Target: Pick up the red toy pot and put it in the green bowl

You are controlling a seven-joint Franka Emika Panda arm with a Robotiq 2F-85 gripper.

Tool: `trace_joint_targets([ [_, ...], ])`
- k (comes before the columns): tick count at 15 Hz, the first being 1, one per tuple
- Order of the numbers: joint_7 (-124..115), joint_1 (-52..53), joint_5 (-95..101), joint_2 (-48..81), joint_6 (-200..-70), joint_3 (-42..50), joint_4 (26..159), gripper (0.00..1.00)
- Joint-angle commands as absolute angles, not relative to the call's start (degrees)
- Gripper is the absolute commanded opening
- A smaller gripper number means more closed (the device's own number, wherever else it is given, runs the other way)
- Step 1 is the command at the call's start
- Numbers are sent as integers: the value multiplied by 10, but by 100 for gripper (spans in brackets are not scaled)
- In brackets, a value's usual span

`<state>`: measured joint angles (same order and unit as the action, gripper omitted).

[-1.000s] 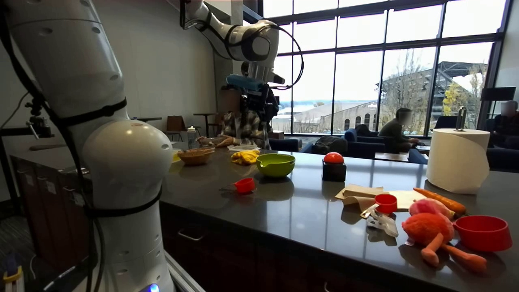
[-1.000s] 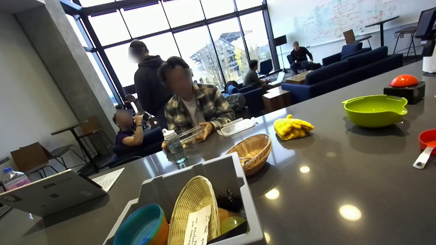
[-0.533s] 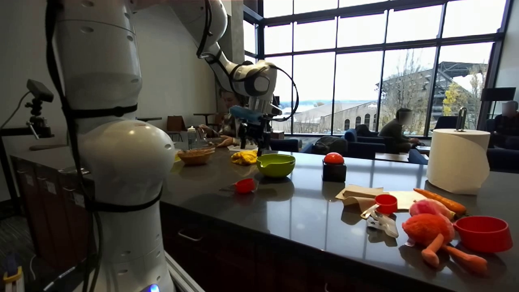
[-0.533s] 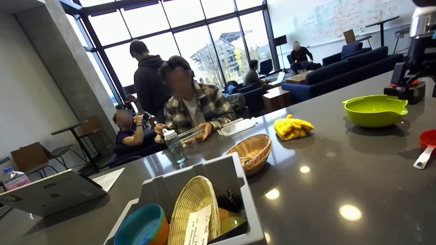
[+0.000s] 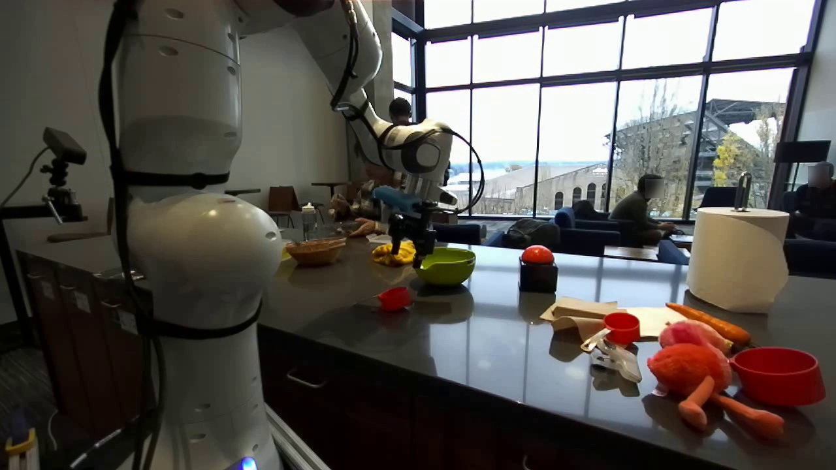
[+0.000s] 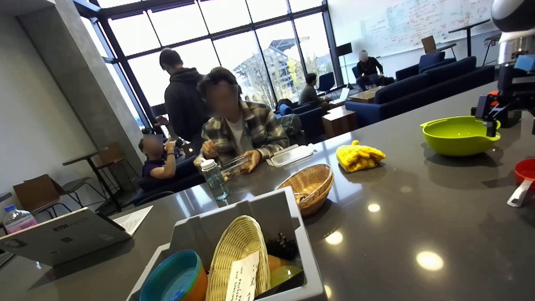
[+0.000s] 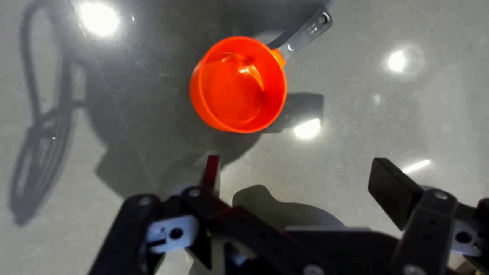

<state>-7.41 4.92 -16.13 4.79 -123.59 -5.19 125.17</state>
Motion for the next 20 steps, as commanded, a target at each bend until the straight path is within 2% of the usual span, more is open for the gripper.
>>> trace_joint_targets([
  [1, -104, 52, -170, 33, -1227, -54, 1258, 100],
  [13, -209, 50, -117, 73, -1201, -43, 1260, 100],
  [20, -193, 48, -138, 33, -1182, -42, 1288, 100],
])
